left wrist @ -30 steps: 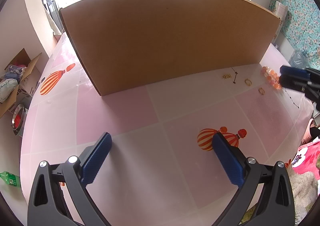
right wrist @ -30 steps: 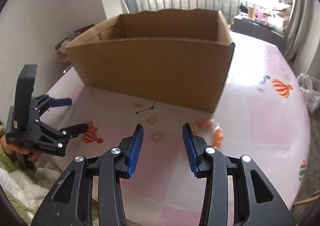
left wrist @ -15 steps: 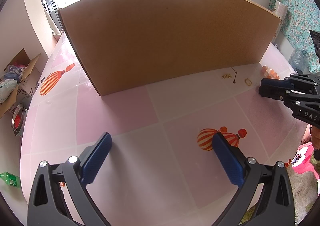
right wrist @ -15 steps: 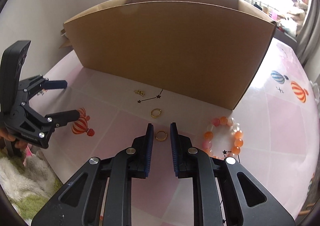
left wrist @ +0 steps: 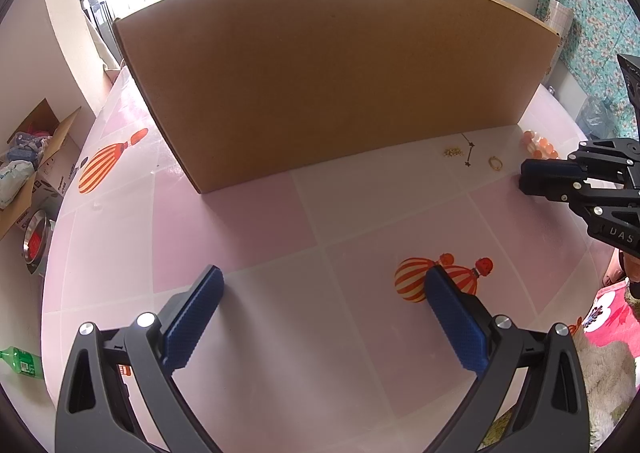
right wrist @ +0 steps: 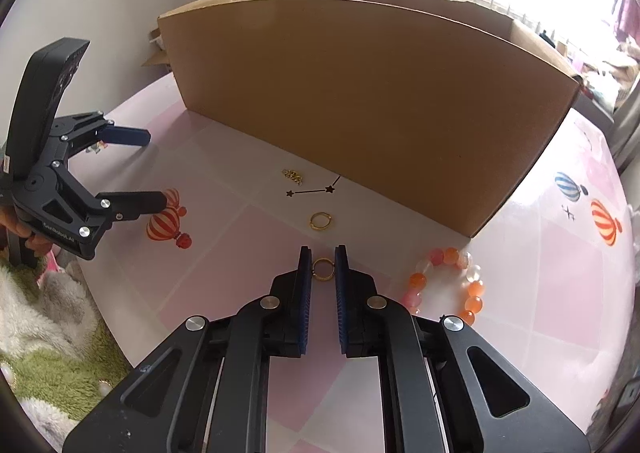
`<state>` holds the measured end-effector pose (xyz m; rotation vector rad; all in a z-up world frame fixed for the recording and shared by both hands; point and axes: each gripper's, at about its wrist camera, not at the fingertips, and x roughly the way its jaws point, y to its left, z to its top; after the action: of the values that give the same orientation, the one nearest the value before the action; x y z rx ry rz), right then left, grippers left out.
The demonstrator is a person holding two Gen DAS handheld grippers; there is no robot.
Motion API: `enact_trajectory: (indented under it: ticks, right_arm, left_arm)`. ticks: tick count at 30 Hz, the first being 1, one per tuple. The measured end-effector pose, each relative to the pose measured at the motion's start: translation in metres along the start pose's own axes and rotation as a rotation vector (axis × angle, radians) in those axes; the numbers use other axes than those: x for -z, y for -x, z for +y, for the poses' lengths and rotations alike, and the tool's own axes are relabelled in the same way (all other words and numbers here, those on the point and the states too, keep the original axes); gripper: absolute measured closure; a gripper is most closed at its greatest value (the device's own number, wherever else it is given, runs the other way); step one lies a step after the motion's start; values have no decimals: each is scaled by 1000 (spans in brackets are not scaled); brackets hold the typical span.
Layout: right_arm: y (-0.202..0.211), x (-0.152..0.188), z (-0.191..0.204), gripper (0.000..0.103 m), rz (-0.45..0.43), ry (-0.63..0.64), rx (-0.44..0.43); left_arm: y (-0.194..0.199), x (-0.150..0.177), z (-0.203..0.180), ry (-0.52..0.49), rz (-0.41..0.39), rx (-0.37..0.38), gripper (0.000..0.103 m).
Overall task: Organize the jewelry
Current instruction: 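Lower the right gripper onto the small gold hoop ring and close it, then lift the gold ring with the right gripper and carry it over the box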
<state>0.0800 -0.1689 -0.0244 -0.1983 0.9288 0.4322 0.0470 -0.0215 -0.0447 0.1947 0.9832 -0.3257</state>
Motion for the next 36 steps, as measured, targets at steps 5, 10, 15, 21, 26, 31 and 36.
enact_trajectory:
  ticks: [5,10,15,21,26,31,36]
  right_arm:
    - [-4,7,1,94,-9,-65,0]
    - [-4,14,-1,94,-14,-131,30]
    - [6,23,-10,94,-27,-189,41]
    - [17,29,-24,94,-47,-219,25]
    - [18,32,-32,94,-61,-243,10]
    - [22,38,-40,94,-70,-252,1]
    - [25,43,-46,94,-75,-255,-2]
  left_arm:
    - [13,-6,-15,-58,-85,40,4]
    - [22,-22,-48,-148,-180,83,13]
    - [15,-39,-73,-188,-195,182,39]
    - [-1,-56,-95,-277,-152,265,69]
    - [-6,-62,-108,-326,-108,259,82]
    - [-15,-61,-109,-331,-62,230,86]
    - [-18,-59,-111,-332,-54,217,87]
